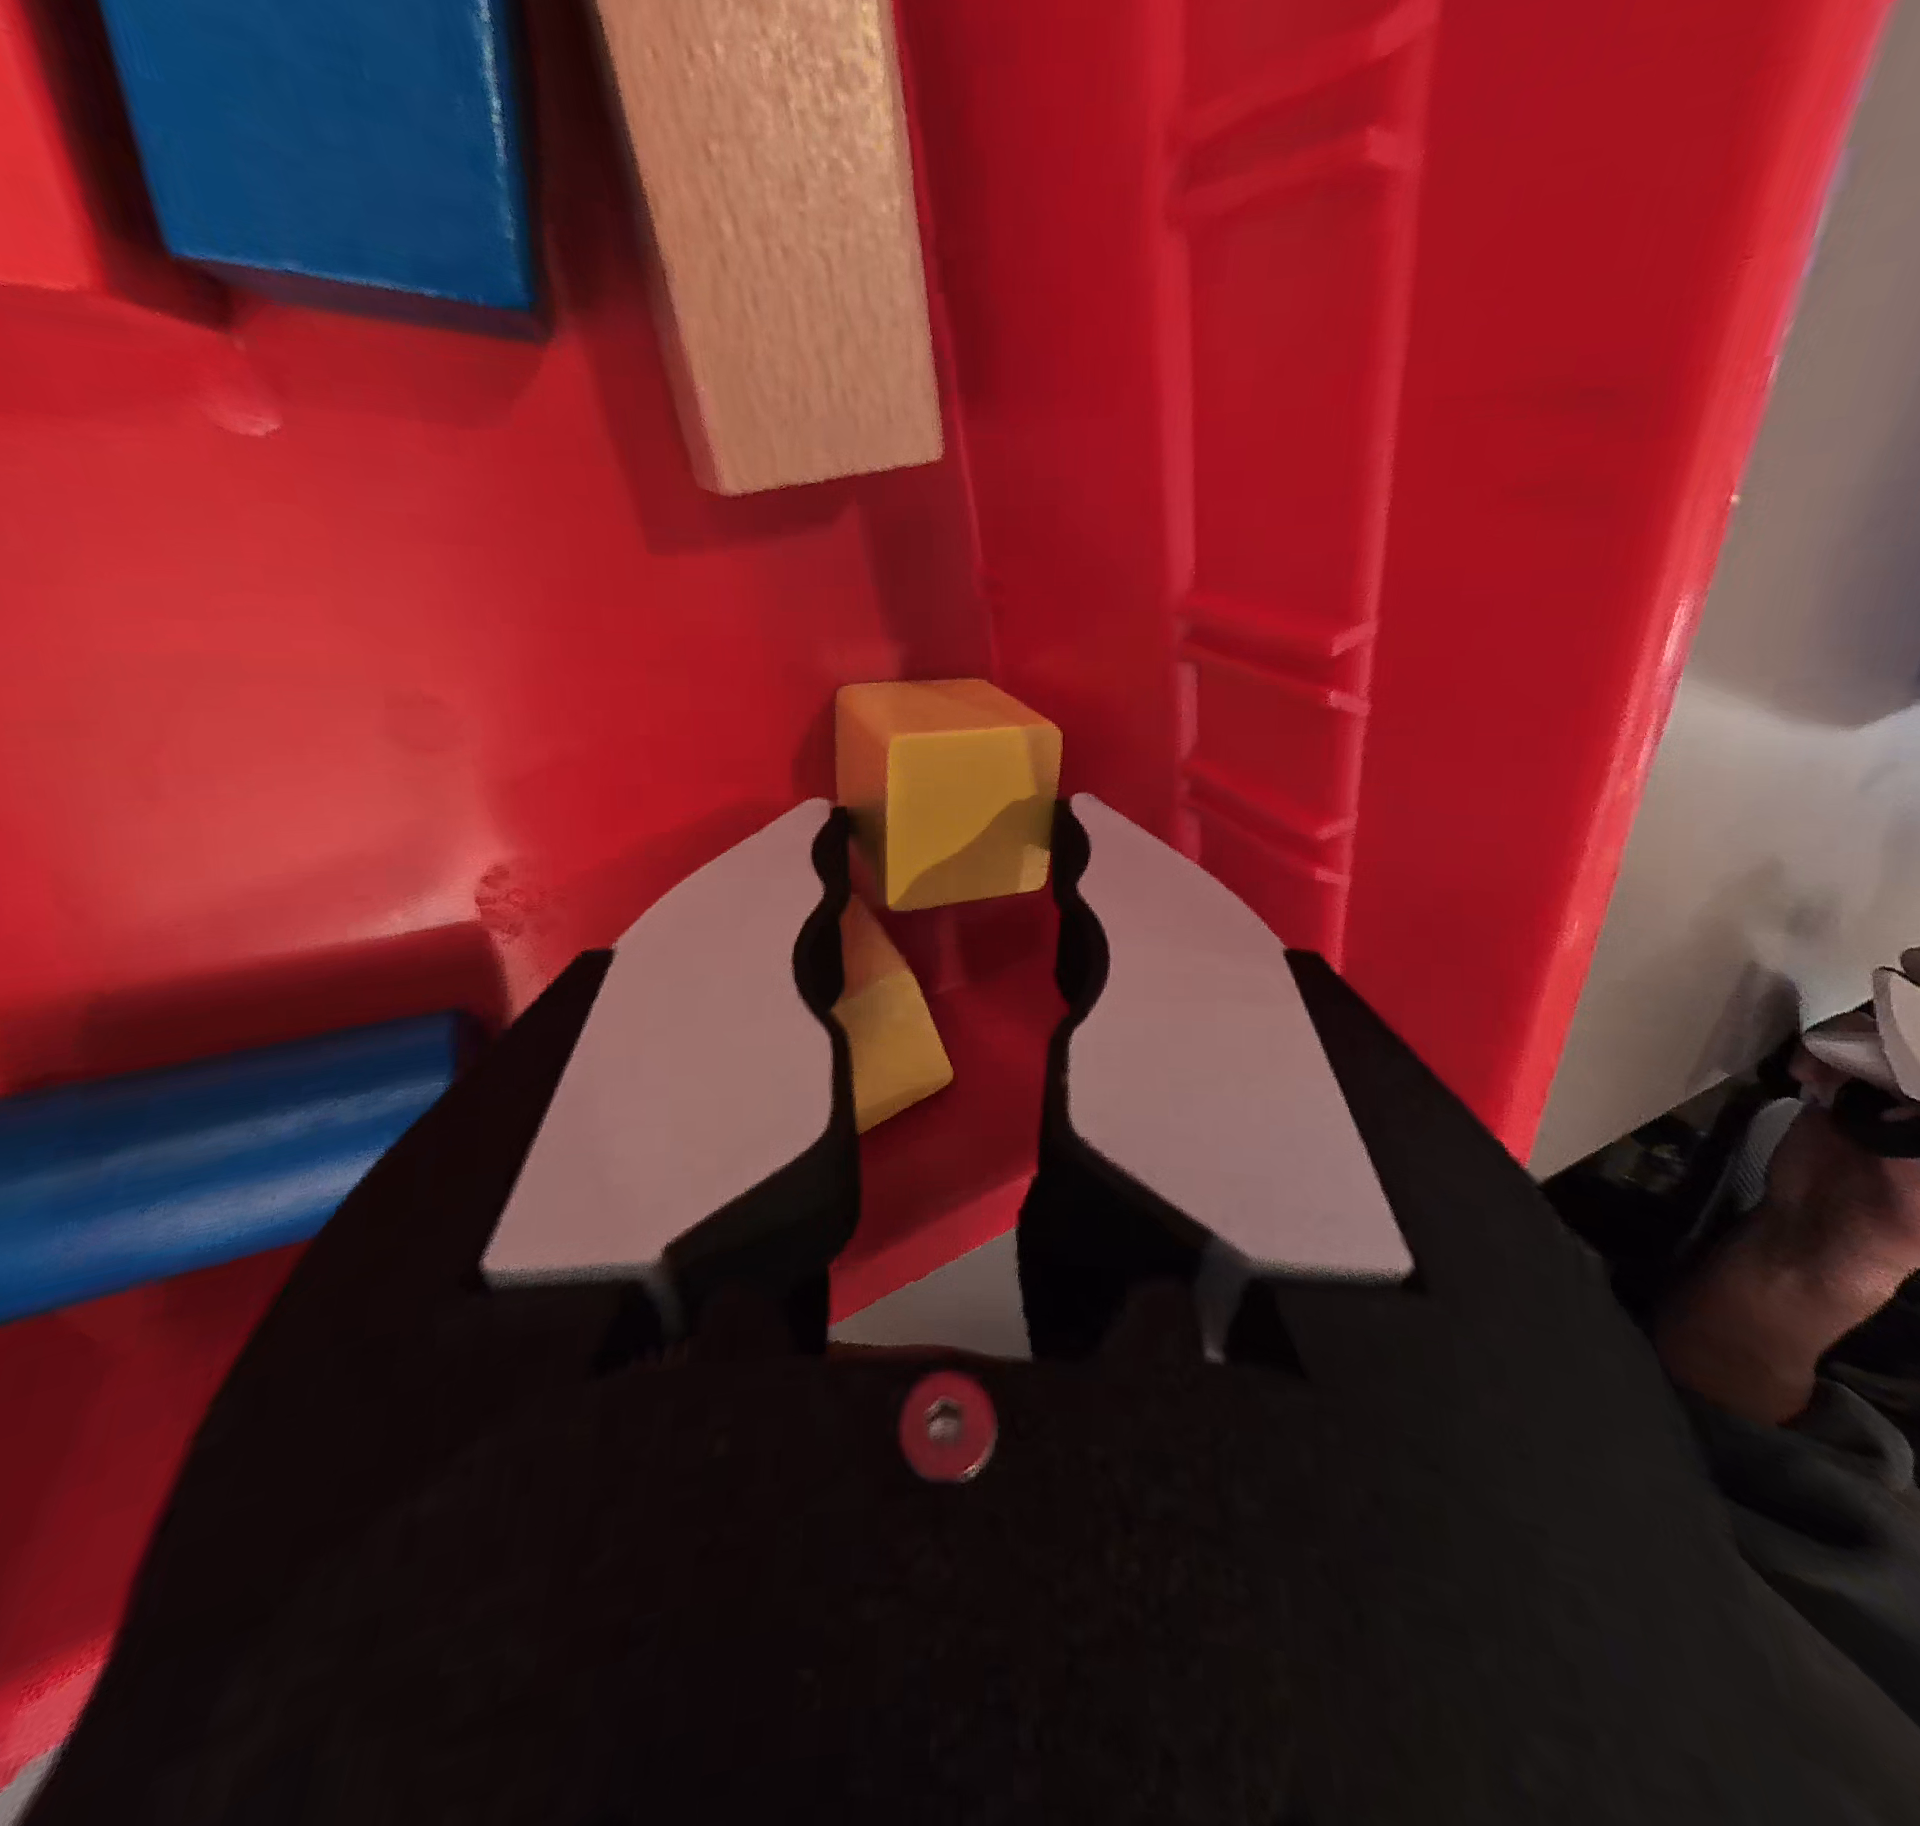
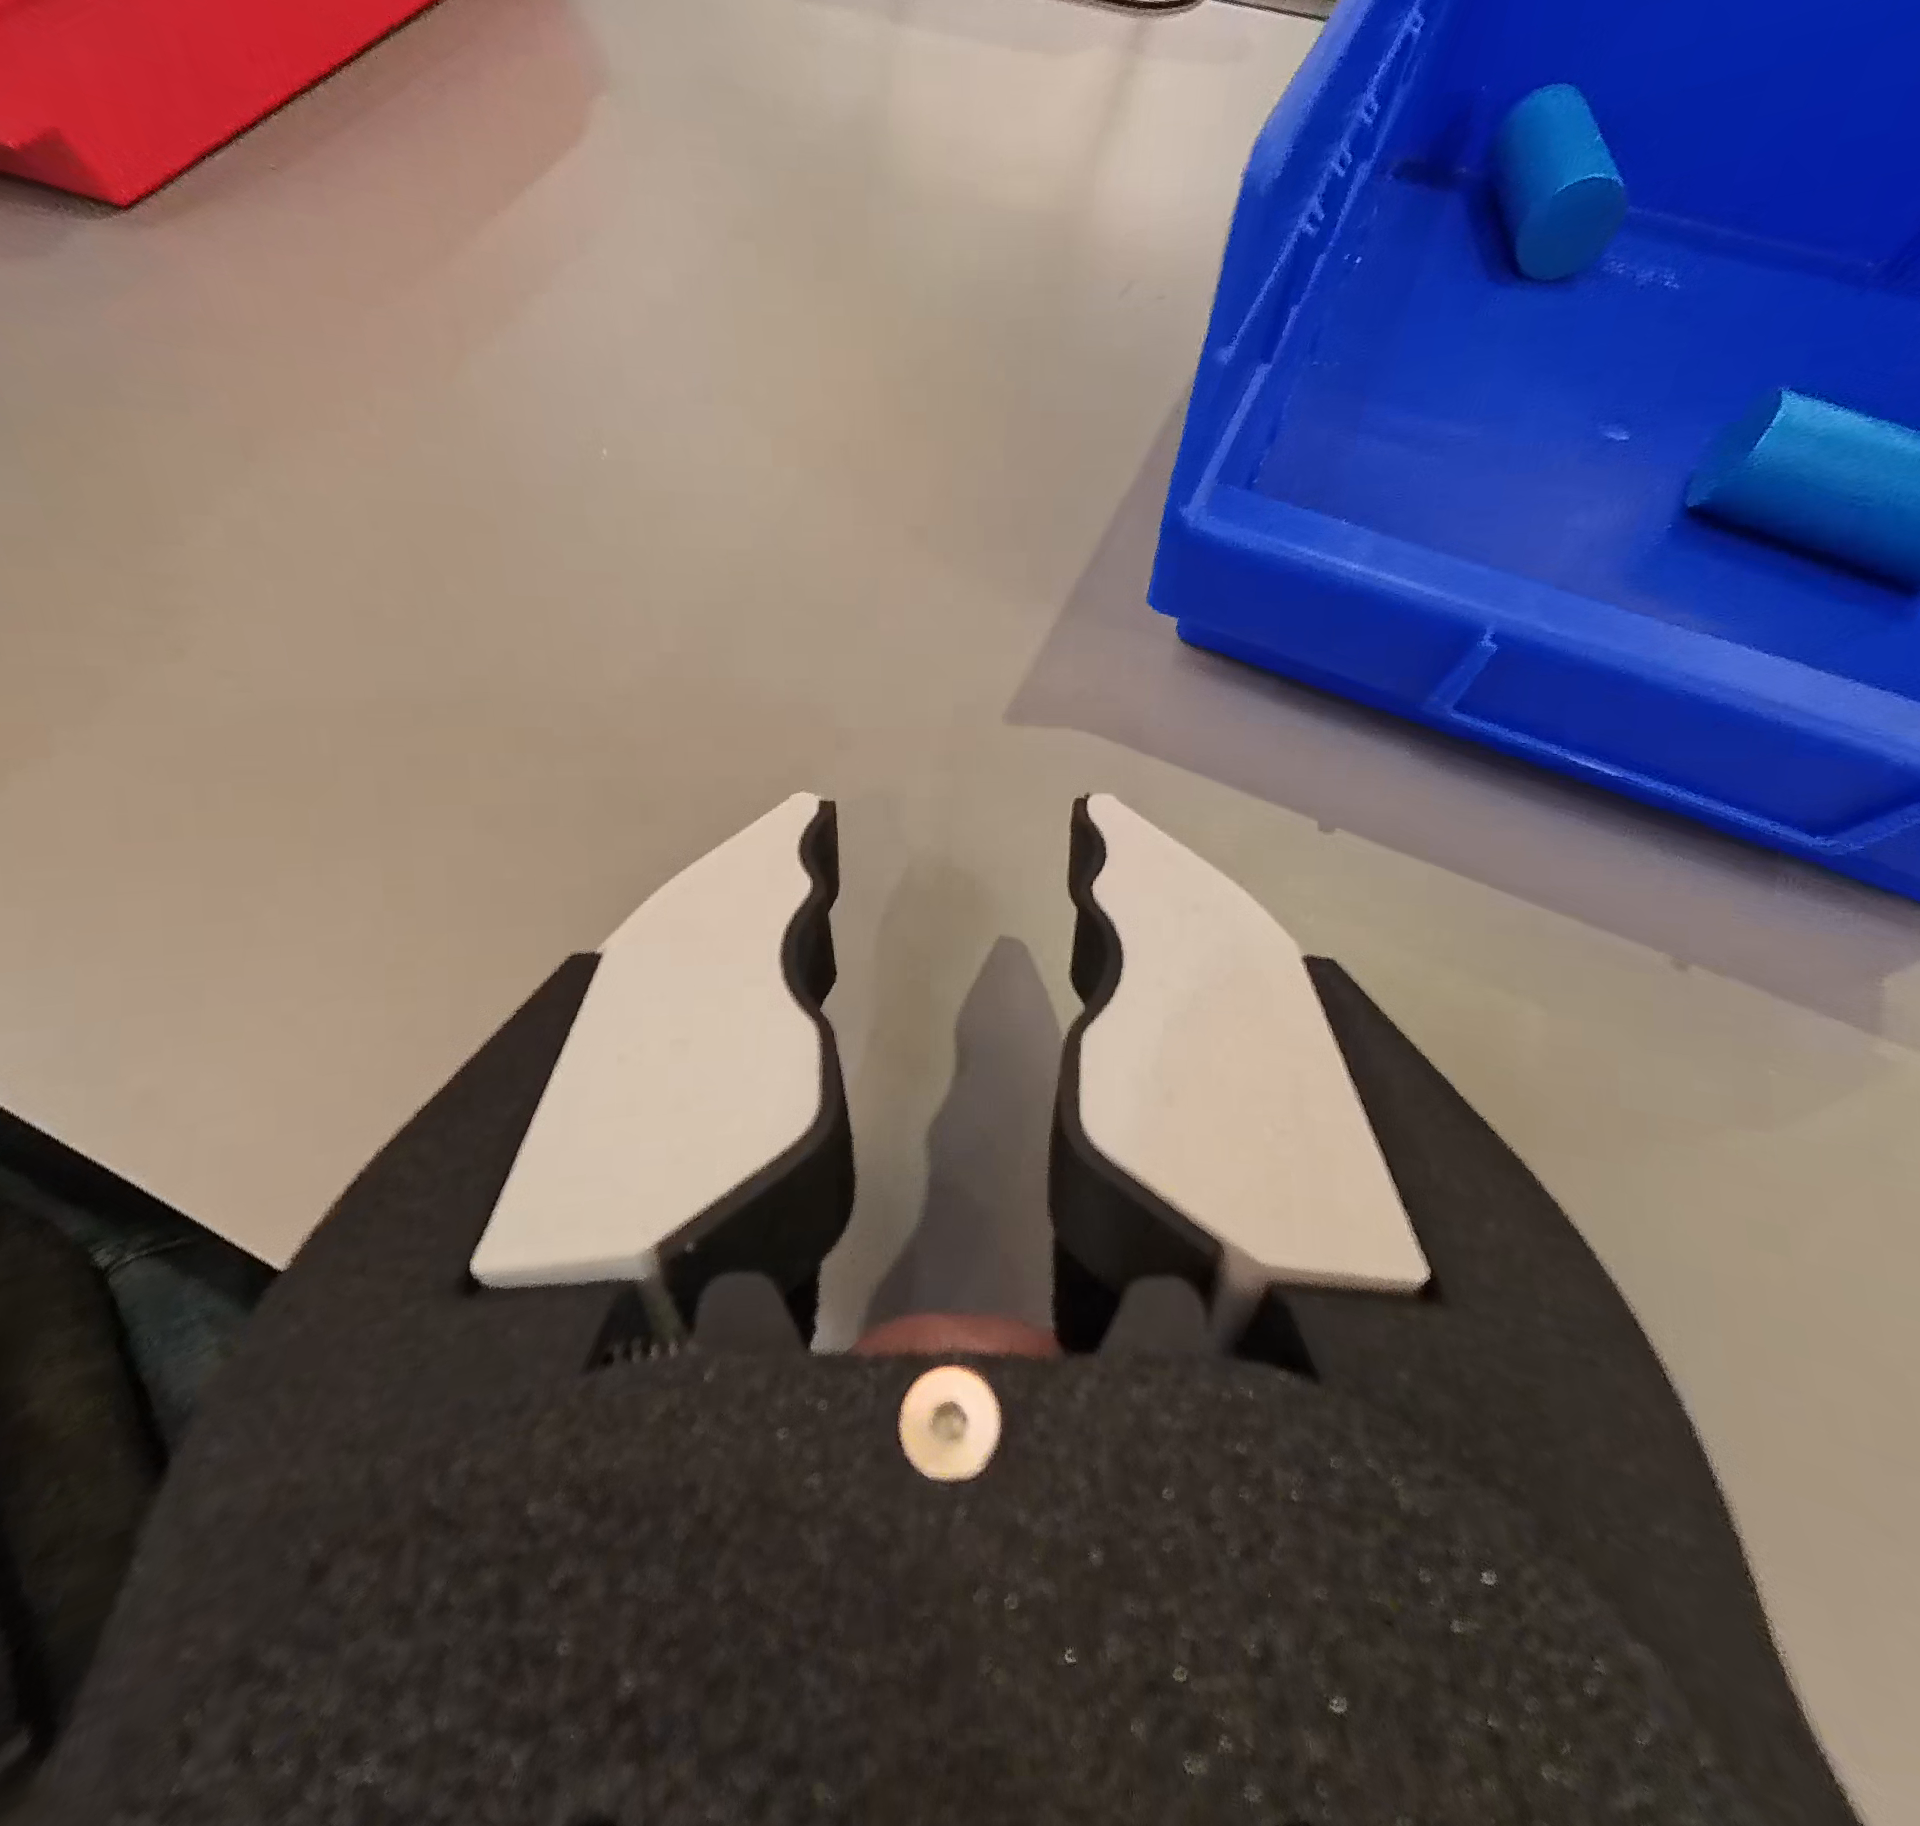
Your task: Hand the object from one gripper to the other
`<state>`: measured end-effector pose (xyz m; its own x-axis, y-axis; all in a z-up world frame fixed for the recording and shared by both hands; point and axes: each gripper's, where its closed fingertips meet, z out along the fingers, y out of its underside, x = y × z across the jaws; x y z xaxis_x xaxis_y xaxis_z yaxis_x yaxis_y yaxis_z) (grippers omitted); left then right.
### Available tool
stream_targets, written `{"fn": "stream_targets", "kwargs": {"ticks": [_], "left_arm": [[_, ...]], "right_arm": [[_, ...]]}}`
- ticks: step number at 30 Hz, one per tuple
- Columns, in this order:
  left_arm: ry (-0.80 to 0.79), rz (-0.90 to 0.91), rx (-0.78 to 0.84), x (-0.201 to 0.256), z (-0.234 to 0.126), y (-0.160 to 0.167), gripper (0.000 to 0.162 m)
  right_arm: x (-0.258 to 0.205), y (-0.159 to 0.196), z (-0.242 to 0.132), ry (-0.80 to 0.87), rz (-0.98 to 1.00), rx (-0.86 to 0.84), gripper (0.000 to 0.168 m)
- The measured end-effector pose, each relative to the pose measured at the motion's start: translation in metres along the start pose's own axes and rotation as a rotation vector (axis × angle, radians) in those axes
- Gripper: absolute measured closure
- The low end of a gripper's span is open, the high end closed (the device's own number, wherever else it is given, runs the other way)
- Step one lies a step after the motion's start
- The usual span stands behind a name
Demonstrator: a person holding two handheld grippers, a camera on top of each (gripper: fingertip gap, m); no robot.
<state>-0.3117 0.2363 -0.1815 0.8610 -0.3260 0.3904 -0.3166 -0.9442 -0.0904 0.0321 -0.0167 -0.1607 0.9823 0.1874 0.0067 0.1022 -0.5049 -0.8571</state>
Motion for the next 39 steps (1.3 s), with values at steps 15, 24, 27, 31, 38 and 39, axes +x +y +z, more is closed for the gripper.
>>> {"fn": "stream_targets", "kwargs": {"ticks": [15,24,27,31,38,39], "left_arm": [[0.421,-0.022,0.238,0.017,-0.045,-0.014,0.124],[1.088,0.148,0.432,0.147,-0.113,0.013,0.124],[1.240,0.208,0.409,0.200,-0.108,0.037,0.125],[1.376,0.187,0.286,0.239,-0.089,0.063,0.125],[1.500,0.185,0.132,0.256,-0.080,0.080,0.127],[1.507,0.170,0.125,0.257,-0.078,0.079,0.127]], "right_arm": [[-0.003,-0.019,-0.002,0.007,-0.061,0.060,0.126],[-0.080,-0.151,0.028,-0.384,-0.318,0.366,0.124],[-0.121,-0.185,0.045,-0.530,-0.402,0.430,0.122],[-0.155,-0.202,0.059,-0.605,-0.491,0.478,0.117],[-0.159,-0.195,0.049,-0.608,-0.612,0.570,0.135],[-0.158,-0.194,0.050,-0.615,-0.601,0.562,0.135]]}}
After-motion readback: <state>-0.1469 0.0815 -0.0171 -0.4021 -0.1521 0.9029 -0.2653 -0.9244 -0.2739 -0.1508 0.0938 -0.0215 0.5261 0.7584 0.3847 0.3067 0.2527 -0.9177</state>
